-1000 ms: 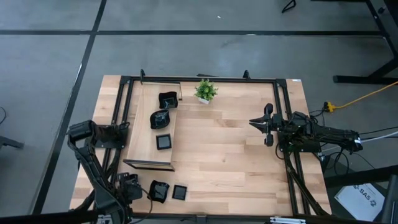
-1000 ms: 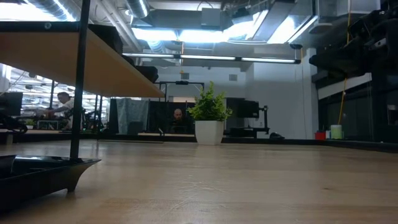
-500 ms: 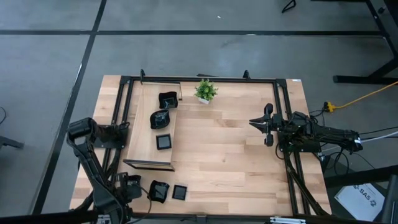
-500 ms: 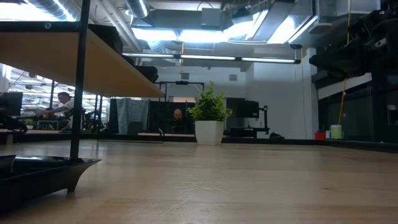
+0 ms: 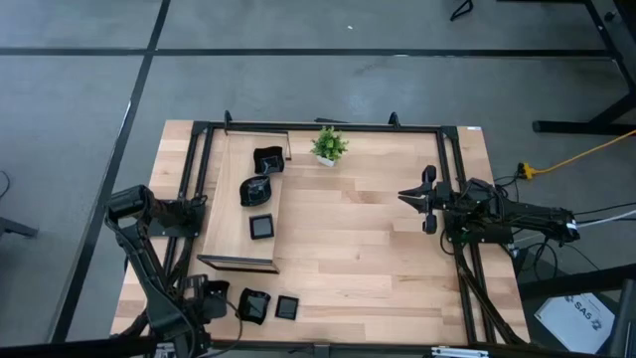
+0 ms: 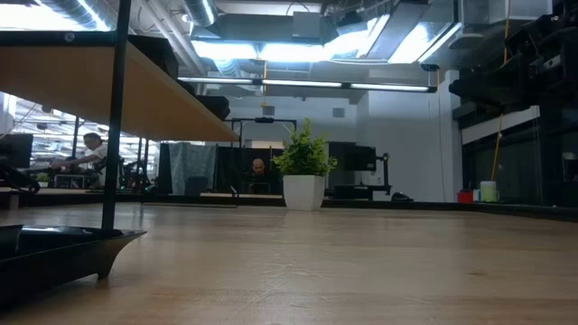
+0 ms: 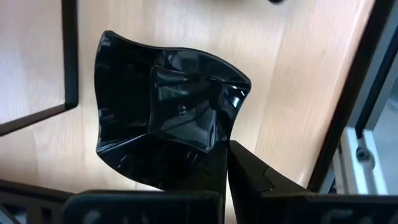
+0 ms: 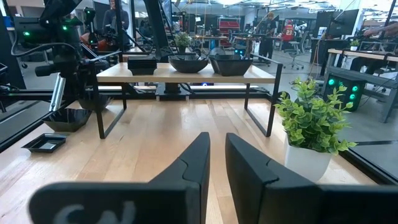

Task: Pick & Place Mini shaped plates
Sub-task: Stack the black distorted square plate on top of the black distorted square plate on the shelf

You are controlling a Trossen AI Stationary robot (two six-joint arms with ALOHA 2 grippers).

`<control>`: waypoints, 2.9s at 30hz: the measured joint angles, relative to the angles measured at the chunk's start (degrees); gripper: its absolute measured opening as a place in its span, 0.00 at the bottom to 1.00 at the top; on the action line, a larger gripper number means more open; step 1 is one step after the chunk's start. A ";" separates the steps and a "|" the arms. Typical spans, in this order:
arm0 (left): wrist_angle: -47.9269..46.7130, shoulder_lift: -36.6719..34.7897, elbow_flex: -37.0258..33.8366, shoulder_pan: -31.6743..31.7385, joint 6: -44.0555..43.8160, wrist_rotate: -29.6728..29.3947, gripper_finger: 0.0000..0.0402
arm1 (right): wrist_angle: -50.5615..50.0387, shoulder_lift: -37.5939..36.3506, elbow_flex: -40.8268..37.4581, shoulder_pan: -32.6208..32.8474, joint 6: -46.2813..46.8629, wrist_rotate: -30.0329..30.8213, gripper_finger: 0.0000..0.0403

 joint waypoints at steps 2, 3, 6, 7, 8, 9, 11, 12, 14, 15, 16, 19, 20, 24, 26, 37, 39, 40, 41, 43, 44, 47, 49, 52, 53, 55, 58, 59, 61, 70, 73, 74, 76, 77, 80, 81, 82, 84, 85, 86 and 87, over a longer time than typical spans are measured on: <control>0.00 0.04 0.00 -0.03 1.61 0.05 0.01 | 0.01 0.01 0.00 0.00 0.00 0.00 0.13; -0.01 0.04 0.00 -0.03 2.02 0.05 0.01 | 0.00 0.00 0.00 0.00 0.00 0.00 0.13; 0.01 0.04 0.00 0.03 1.97 0.34 0.01 | 0.01 0.00 0.00 0.00 0.00 0.00 0.13; 0.05 0.04 0.00 0.03 1.74 0.61 0.01 | 0.01 0.00 0.00 0.00 0.00 0.00 0.13; 0.28 0.04 0.00 0.03 1.69 0.77 0.01 | 0.02 0.02 0.00 0.00 0.00 0.00 0.13; 0.66 0.04 0.00 0.03 1.75 0.99 0.01 | 0.01 0.01 0.00 0.00 0.00 0.00 0.13; 1.30 0.04 0.00 0.03 1.74 1.21 0.02 | 0.02 0.01 0.00 0.00 0.00 0.00 0.13; 1.46 0.05 0.00 0.03 1.76 1.23 0.02 | -0.01 -0.01 0.00 0.00 0.00 0.00 0.13; 1.65 0.07 0.00 0.03 1.78 1.25 0.04 | 0.02 0.01 0.00 0.00 0.00 0.00 0.13; 1.63 0.07 0.00 0.03 1.90 1.23 0.05 | 0.02 -0.01 0.00 0.00 0.00 0.00 0.13; 1.65 0.07 0.00 0.03 2.38 1.24 0.06 | 0.02 0.02 0.00 0.00 0.00 0.00 0.13; 1.70 0.11 0.00 0.03 3.58 1.08 0.11 | 0.01 -0.01 0.00 -0.02 0.00 0.00 0.13; 1.71 0.11 0.00 0.03 3.85 0.79 0.12 | 0.02 0.01 0.00 0.00 0.00 0.00 0.13; 1.72 0.11 0.00 0.30 3.90 0.09 0.16 | 0.02 0.00 0.00 0.00 0.00 0.00 0.13; 1.96 0.11 0.00 0.33 3.88 0.07 0.18 | 0.01 0.01 0.02 0.00 0.00 0.00 0.13; 4.21 2.23 0.01 0.34 6.72 -1.41 0.18 | 0.02 0.00 0.00 -0.01 0.00 0.00 0.13; 4.14 2.25 0.00 0.34 6.74 -1.41 0.18 | 0.02 0.01 0.00 -0.01 0.00 0.00 0.13; 4.11 2.25 0.00 0.34 6.74 -1.40 0.18 | 0.02 -0.01 0.00 0.00 0.00 0.00 0.13; 4.06 2.25 0.00 0.34 6.74 -1.40 0.18 | 0.02 0.02 0.00 -0.02 0.00 0.00 0.13; 4.07 2.25 0.00 0.34 6.74 -1.39 0.17 | 0.02 0.01 0.00 0.00 0.00 0.00 0.13; 4.06 2.25 0.00 0.34 6.74 -1.37 0.17 | 0.02 0.01 0.02 -0.02 0.00 0.00 0.13; 4.06 2.25 0.00 0.34 6.77 -1.38 0.11 | 0.00 0.01 0.02 -0.02 0.00 0.00 0.13; 4.06 2.25 0.00 0.34 6.77 -1.37 0.05 | 0.02 0.01 0.02 -0.02 0.00 0.00 0.13; 4.08 2.25 0.00 0.34 6.68 -1.36 0.01 | 0.02 0.01 0.02 -0.02 0.00 0.00 0.13; 4.08 2.25 0.00 0.34 6.68 -1.35 0.01 | 0.02 -0.01 0.01 0.00 0.00 0.00 0.13; 4.14 2.25 0.00 0.34 6.60 -1.39 0.01 | 0.02 0.02 0.02 0.00 0.00 0.00 0.13; 4.16 2.25 0.02 0.36 6.31 -1.41 0.00 | 0.01 -0.01 0.02 -0.01 0.00 0.00 0.13; 4.04 2.25 0.10 0.36 6.26 -1.44 0.00 | 0.02 -0.01 0.01 -0.01 0.00 0.00 0.13; 2.90 2.25 0.93 0.49 5.80 -1.44 0.00 | 0.00 -0.01 0.01 -0.01 0.00 0.00 0.13; -8.64 2.19 7.38 0.82 4.60 -5.74 0.00 | 0.00 0.01 0.02 -0.02 0.00 0.00 0.13; -10.39 2.16 8.05 0.82 4.26 -6.60 0.00 | 0.02 0.00 0.00 -0.01 0.00 0.00 0.13; -10.73 2.16 8.09 0.82 4.20 -6.84 0.00 | -0.01 0.02 0.02 0.00 0.00 0.00 0.13; -10.96 2.16 8.09 0.83 4.18 -6.95 0.00 | 0.02 0.01 0.00 0.00 0.00 0.00 0.13; -10.93 2.16 8.09 0.89 4.09 -7.36 0.00 | 0.02 0.00 0.01 -0.01 0.00 0.00 0.13; -10.16 2.16 8.09 1.06 3.81 -8.90 0.00 | 0.02 0.02 0.02 0.00 0.00 0.00 0.13; -10.12 2.16 8.09 1.08 3.85 -8.92 0.00 | 0.02 0.02 0.02 0.00 0.00 0.00 0.13; -10.13 2.16 8.09 1.08 3.86 -8.88 0.00 | 0.00 0.01 0.02 -0.01 0.00 0.00 0.13; -10.20 2.16 8.09 1.08 3.77 -8.89 0.00 | 0.02 -0.01 0.01 -0.01 0.00 0.00 0.13; -10.27 2.16 8.09 1.08 3.77 -8.87 0.00 | 0.02 -0.01 0.02 -0.02 0.00 0.00 0.13; -10.29 2.16 8.09 1.08 3.77 -8.89 0.00 | 0.02 0.00 0.00 0.00 0.00 0.00 0.13; -10.47 2.16 8.09 1.08 3.77 -8.89 0.00 | 0.02 -0.01 0.02 0.00 0.00 0.00 0.13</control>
